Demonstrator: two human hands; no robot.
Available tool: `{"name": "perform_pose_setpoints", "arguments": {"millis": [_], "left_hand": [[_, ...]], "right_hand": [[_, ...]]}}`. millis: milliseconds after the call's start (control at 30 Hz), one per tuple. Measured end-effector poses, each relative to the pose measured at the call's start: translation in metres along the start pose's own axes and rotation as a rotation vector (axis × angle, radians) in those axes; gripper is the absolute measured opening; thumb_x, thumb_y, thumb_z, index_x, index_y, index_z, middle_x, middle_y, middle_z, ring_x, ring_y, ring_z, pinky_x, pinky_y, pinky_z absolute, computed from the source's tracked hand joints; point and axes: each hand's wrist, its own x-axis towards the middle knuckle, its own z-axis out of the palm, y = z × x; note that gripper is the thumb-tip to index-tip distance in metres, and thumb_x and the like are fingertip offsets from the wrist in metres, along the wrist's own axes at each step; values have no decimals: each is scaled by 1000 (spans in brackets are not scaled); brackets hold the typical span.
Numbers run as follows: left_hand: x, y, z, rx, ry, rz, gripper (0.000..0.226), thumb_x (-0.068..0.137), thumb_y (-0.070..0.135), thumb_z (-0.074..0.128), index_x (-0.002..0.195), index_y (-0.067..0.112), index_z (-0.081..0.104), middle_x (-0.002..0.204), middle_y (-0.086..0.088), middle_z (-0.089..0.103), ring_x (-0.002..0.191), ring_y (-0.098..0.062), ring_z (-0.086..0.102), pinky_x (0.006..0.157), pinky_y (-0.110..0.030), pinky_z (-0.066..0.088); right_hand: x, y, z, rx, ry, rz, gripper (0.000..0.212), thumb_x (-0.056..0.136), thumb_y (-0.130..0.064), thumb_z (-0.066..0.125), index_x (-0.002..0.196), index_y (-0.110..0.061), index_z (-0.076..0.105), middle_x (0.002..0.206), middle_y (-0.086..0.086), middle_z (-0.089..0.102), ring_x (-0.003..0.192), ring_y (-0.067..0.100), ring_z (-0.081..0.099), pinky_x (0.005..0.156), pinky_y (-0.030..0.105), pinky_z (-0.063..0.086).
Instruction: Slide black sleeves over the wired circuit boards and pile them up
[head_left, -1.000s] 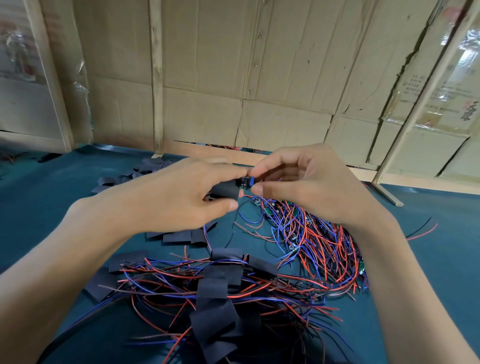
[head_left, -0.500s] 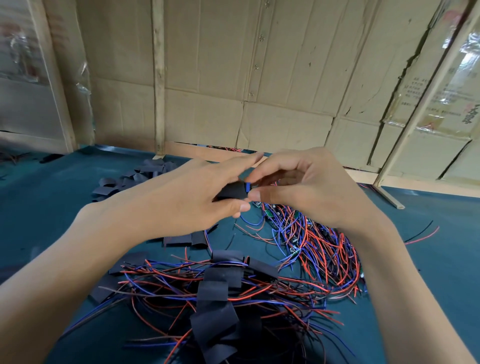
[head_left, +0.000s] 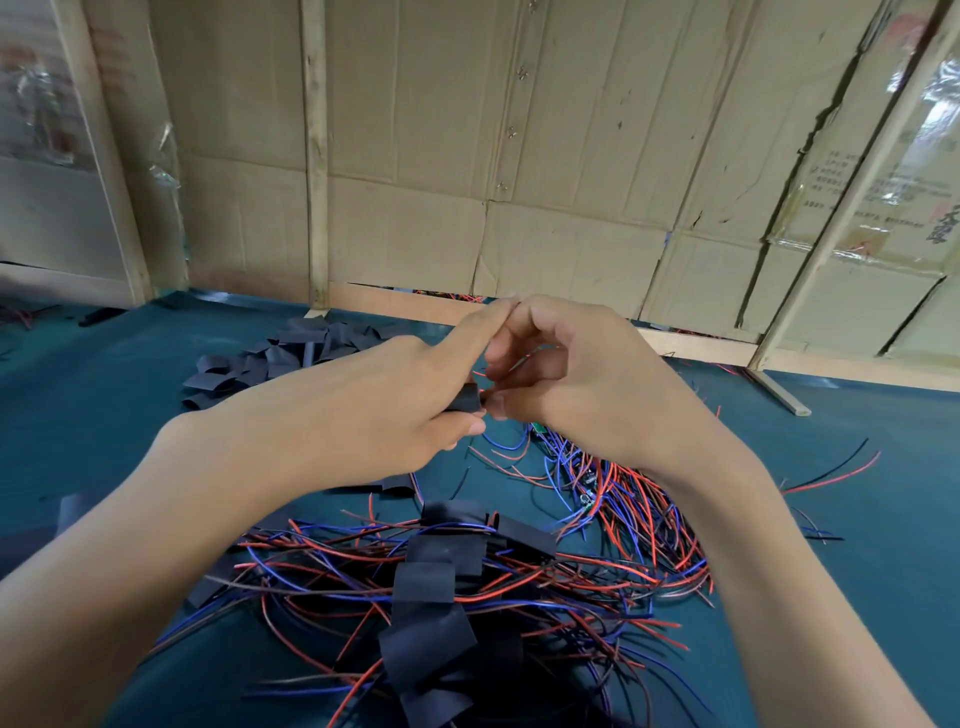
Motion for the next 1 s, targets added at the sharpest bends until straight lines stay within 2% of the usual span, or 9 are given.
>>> {"name": "perform_pose_setpoints", "arguments": {"millis": [133,300,400,500,667,733,833,900,1000], "left_hand": [[-1,-3,2,-58,-123,-51,73,95,37,60,145,48,7,83,11,73,72,-1,66,73,-37,57],[-6,1,13,27,-493,-55,73,87,48,68,149,44,30,123,19,64,111,-3,55,94,-25,43],[-7,8,20,42,-575,-53,54,87,46,69,137,42,49,126,19,62,114,-5,55,89,-22,40],[-6,10,25,27,-578,-49,51,86,48,70,134,41,52,124,19,62,108,-3,55,86,-21,42],[-4,8,14,-163,-475,-104,48,84,68,58,128,47,54,101,28,69,89,13,61,87,-17,47],[0,-7,13,-123,-307,-149,43,88,66,51,125,46,57,101,24,70,91,7,62,90,-23,48],[8,-46,29,1,-121,-291,42,98,43,52,137,30,55,124,5,64,109,-12,58,97,-27,42],[6,-76,47,98,-205,-437,53,100,39,51,150,23,39,142,-7,46,127,-26,47,107,-35,37],[-2,-105,70,182,-342,-538,61,98,52,49,153,34,30,152,-7,33,136,-39,33,113,-48,32]], "right_hand": [[-4,0,-9,-106,-117,71,25,78,-1,81,95,-14,69,92,5,74,83,22,72,85,40,59],[-9,13,-43,-166,-32,167,14,86,-11,77,98,-17,72,88,7,76,84,29,72,88,48,54],[-9,28,-59,-241,58,237,9,87,-15,75,93,-22,72,78,-1,75,77,29,70,70,39,55],[-6,47,-69,-323,85,325,7,88,-19,74,89,-25,71,71,-5,74,62,11,63,53,20,44],[3,88,-58,-488,67,435,9,88,-18,72,86,-27,72,76,-10,70,83,13,67,65,16,40],[6,106,-44,-540,59,421,11,91,-17,67,95,-22,77,86,-7,73,94,14,67,77,15,40],[8,122,-20,-569,35,351,21,94,-15,63,107,-20,78,108,0,76,102,13,68,88,14,37],[12,127,-4,-624,102,235,26,95,-14,59,110,-23,77,115,-3,75,104,17,66,93,18,40],[21,133,17,-686,124,108,30,96,-14,54,118,-22,73,117,0,72,106,29,58,97,34,43]]}}
